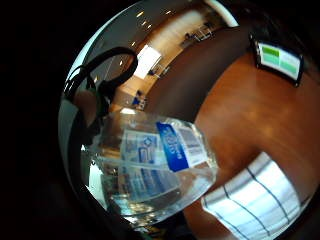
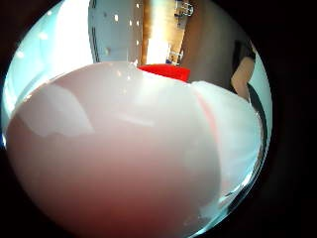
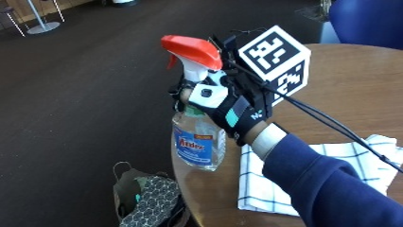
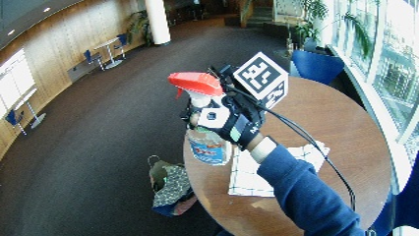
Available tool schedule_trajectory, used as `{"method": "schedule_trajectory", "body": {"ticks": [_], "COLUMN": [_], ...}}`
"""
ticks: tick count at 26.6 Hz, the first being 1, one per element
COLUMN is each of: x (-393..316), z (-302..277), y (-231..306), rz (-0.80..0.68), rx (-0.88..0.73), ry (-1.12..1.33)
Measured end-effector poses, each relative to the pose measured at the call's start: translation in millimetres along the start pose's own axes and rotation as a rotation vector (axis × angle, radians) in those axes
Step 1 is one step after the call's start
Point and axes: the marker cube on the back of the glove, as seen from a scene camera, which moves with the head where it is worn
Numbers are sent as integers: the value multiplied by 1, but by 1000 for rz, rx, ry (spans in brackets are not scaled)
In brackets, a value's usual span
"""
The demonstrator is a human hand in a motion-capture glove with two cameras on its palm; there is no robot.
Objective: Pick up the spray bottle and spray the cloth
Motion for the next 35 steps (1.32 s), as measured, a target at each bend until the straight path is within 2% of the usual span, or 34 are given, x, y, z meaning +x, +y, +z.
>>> {"method": "schedule_trajectory", "body": {"ticks": [4,11,20,24,26,29,32,35], "x": [21,15,32,29,20,4,0,23], "z": [12,15,40,56,49,26,-11,-58], "y": [8,23,12,20,26,37,59,94], "rz": [118,178,146,172,136,51,-48,-101], "rx": [102,186,130,-27,-84,-73,25,204], "ry": [-88,-41,57,17,-12,-38,-26,37]}}
